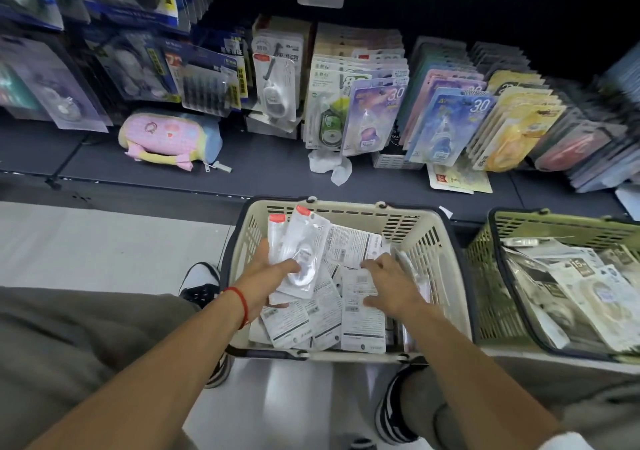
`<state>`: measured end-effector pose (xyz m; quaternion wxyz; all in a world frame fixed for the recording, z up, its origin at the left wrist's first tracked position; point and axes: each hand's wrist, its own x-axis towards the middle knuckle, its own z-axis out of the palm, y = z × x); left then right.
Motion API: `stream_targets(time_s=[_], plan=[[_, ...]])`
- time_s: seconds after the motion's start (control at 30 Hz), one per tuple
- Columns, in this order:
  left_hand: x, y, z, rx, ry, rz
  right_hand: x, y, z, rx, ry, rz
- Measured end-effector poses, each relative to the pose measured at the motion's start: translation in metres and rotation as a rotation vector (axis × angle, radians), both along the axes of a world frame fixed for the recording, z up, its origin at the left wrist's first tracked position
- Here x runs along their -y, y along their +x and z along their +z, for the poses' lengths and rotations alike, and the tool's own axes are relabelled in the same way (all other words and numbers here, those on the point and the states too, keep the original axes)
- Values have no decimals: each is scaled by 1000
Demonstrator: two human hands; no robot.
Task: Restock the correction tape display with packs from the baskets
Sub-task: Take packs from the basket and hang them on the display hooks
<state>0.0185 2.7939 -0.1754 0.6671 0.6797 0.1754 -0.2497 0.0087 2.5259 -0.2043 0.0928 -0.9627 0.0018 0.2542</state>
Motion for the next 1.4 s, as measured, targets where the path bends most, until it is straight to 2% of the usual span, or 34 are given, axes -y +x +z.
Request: stream_targets(time_s=[0.1, 0.2, 0.27, 0.37, 0.4, 0.53, 0.6, 0.7, 0.8, 0.83, 0.87, 0.9, 0.97, 1.03, 1.07, 1.17, 1.27, 1.4], plan=[[-6, 1, 1, -99, -56, 74, 7, 8, 15, 54, 97, -19], [-7, 1, 3, -125, -46, 142, 19, 23, 54, 105, 380, -111], [-5, 1, 6, -121, -65, 205, 18, 30, 84, 250, 468, -150], [4, 0, 11, -115, -144, 297, -5, 30, 107, 573, 555, -128], [7, 0, 14, -124, -200, 319, -17, 28, 107, 597, 617, -130], [11, -3, 26, -161, -571, 339, -65, 5, 86, 399, 772, -7], [5, -7, 29, -173, -678, 324, -81, -5, 77, 332, 919, 20], [0, -10, 28, -117, -675, 275, -92, -6, 67, 261, 1037, 22], [-2, -12, 19, -27, -504, 370, -89, 4, 64, 137, 1179, -163], [-3, -11, 18, -25, -449, 409, -84, 7, 61, 166, 1145, -257], [-5, -10, 18, -28, -418, 445, -77, 9, 54, 236, 1004, -323], [-8, -9, 18, -30, -406, 474, -67, 10, 43, 267, 781, -334], [-12, -7, 18, -31, -404, 515, -53, 3, 19, 69, 384, -230], [-15, -6, 17, -27, -385, 521, -50, -12, -4, -146, 259, -159], [-15, -6, 17, -22, -375, 515, -52, -19, -13, -172, 274, -160], [-16, -7, 17, 8, -325, 489, -56, -29, -22, -47, 337, -183], [-17, -7, 17, 22, -282, 478, -49, -24, -9, -18, 565, -158], [-17, -7, 16, 41, -269, 486, -39, -8, 12, 25, 709, -91]])
